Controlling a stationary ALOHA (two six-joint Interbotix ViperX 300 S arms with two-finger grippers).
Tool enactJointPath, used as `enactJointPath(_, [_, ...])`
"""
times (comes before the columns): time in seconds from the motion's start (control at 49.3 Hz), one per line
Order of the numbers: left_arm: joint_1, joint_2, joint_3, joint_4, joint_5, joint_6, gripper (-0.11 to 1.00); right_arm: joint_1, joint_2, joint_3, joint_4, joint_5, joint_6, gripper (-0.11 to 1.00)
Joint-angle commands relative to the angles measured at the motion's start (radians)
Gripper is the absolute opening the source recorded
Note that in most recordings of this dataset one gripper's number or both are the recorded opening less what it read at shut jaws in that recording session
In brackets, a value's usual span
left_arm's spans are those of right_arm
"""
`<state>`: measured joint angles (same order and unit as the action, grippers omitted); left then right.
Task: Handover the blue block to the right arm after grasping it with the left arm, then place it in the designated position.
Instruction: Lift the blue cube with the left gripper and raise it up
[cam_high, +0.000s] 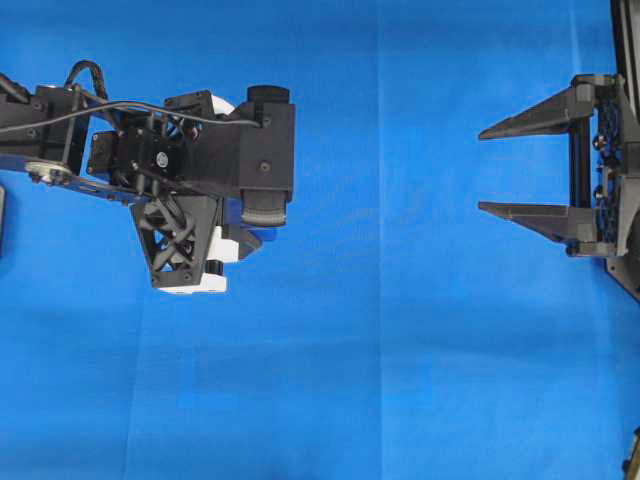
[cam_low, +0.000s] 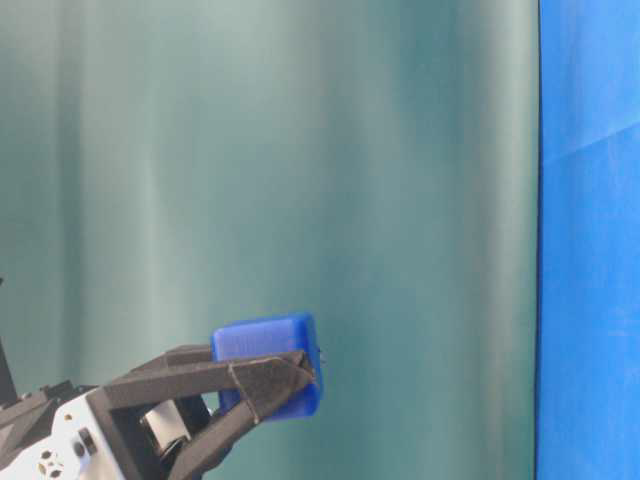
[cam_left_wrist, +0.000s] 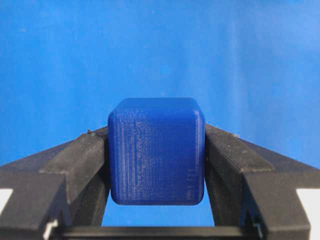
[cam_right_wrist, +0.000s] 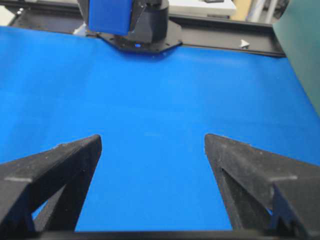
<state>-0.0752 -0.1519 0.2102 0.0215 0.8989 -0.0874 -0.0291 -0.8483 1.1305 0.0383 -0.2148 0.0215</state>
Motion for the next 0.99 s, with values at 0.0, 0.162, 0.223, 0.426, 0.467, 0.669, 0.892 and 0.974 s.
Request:
enactJointPath(0.0, [-0.002,-0.069,-0.018,0.002,-0.005,0.0,0.46,-0.002,0.003,-0.023,0.003,-0.005,0.0,0.98])
enactJointPath(0.162, [-0.002,-0.071,-0.018,0.003,-0.003,0.0,0.46,-0.002,0.003,-0.023,0.003,-0.005,0.0,0.98])
enactJointPath(0.223, [-0.002,-0.071,-0.018,0.002,-0.003,0.0,0.46,-0.002,0.003,-0.023,0.003,-0.005,0.0,0.98])
enactJointPath(0.426, [-0.002,-0.071,-0.017,0.003,-0.003,0.0,0.46,-0.002,0.003,-0.023,0.003,-0.005,0.0,0.98])
enactJointPath(0.467, [-0.002,-0.071,-0.017,0.003,-0.003,-0.002,0.46,-0.002,0.003,-0.023,0.003,-0.005,0.0,0.98])
enactJointPath(0.669, [-0.002,-0.074,-0.012,0.003,-0.003,-0.003,0.46,-0.002,0.003,-0.025,0.003,-0.005,0.0,0.98])
enactJointPath(0.892, [-0.002,-0.077,-0.008,0.002,-0.009,-0.003,0.46,-0.002,0.003,-0.025,0.003,-0.005,0.0,0.98])
enactJointPath(0.974, [-0.002,-0.078,-0.005,0.003,-0.018,-0.003,0.46,-0.002,0.003,-0.025,0.003,-0.006,0.0,0.98])
